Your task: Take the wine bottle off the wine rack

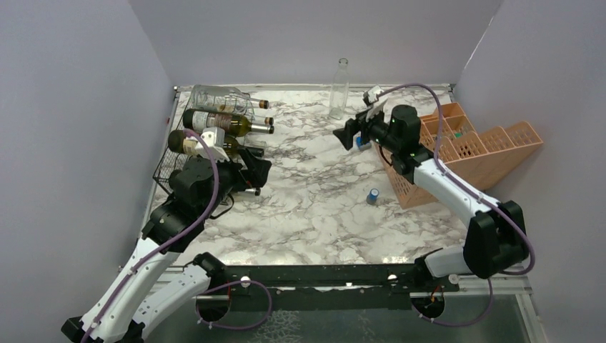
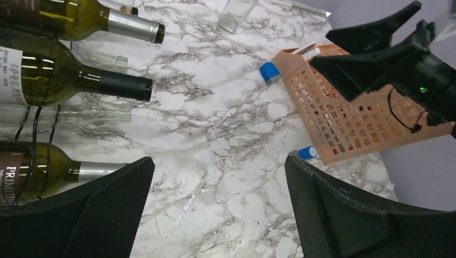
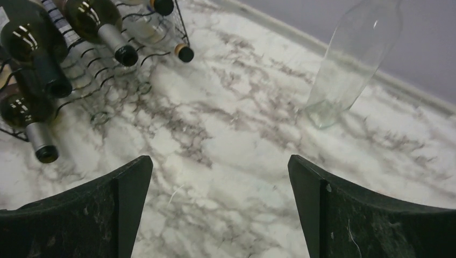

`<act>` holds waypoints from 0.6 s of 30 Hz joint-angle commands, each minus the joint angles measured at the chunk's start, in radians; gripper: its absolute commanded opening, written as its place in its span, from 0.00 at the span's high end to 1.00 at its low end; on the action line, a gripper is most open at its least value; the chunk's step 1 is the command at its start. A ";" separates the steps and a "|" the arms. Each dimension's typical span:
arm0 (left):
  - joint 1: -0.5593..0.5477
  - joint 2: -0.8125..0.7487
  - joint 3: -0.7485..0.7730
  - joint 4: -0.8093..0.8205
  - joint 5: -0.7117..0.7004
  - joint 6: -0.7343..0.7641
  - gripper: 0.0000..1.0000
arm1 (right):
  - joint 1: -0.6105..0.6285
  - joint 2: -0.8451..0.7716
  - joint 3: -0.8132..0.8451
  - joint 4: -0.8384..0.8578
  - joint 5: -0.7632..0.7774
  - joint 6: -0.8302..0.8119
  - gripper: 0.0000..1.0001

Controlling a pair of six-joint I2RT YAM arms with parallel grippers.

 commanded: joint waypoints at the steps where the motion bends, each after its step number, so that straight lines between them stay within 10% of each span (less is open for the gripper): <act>1: -0.001 0.024 -0.030 -0.040 -0.055 -0.002 0.02 | -0.003 -0.104 -0.095 -0.166 -0.025 0.206 0.00; 8: 0.000 0.140 0.023 -0.111 -0.134 0.027 0.01 | -0.004 -0.121 -0.035 -0.292 -0.244 0.402 0.01; 18: 0.079 0.334 0.268 -0.386 -0.409 0.026 0.01 | -0.004 -0.266 -0.022 -0.376 -0.090 0.373 0.00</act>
